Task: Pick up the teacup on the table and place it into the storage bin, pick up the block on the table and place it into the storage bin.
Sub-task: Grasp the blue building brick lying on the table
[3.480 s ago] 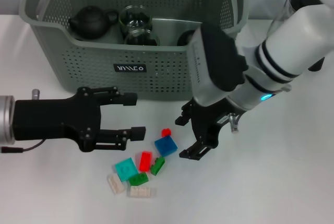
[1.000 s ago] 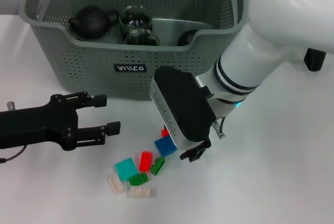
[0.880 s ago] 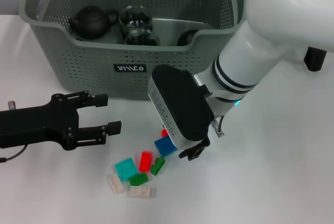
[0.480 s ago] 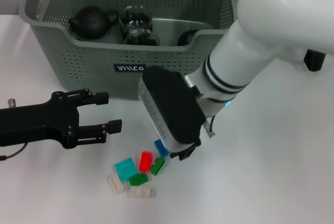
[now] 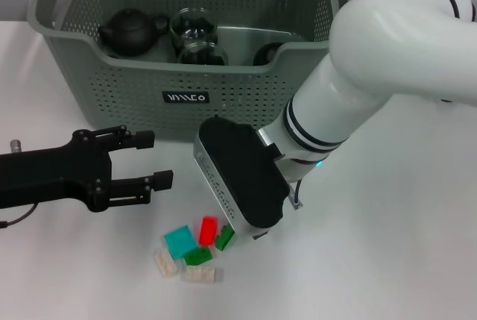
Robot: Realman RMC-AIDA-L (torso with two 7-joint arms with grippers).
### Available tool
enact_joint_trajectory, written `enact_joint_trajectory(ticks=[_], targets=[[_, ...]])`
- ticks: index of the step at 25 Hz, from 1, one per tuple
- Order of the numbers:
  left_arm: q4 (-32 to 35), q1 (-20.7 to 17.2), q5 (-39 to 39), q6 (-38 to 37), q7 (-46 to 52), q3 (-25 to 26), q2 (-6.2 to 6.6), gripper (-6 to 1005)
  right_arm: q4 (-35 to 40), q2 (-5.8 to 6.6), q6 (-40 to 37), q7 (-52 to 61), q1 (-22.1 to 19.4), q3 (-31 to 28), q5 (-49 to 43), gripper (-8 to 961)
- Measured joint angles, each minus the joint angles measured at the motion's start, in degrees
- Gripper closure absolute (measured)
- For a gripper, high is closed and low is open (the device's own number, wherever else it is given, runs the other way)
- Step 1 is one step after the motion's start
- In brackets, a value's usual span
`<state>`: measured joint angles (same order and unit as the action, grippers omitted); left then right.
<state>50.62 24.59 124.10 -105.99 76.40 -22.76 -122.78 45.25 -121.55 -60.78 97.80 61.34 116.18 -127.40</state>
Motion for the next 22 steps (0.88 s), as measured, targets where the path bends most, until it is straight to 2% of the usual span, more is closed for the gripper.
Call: enact_joint_trajectory(ticks=[16,19,22], targets=[[-0.2,0.0,0.0,0.0,0.1,0.1,0.00,217,-2.8,-0.09,0.9,-1.7,0.7,0.1,2.4,218],[-0.2,0.0,0.0,0.0,0.2,0.1,-0.01,217,-2.9,0.03,1.5,-1.7,0.5,0.0,3.0,313],[-0.2,0.0,0.0,0.0,0.3,0.1,-0.08,217,-3.1,0.12,2.0,-1.8,0.4,-0.1,3.2,313]])
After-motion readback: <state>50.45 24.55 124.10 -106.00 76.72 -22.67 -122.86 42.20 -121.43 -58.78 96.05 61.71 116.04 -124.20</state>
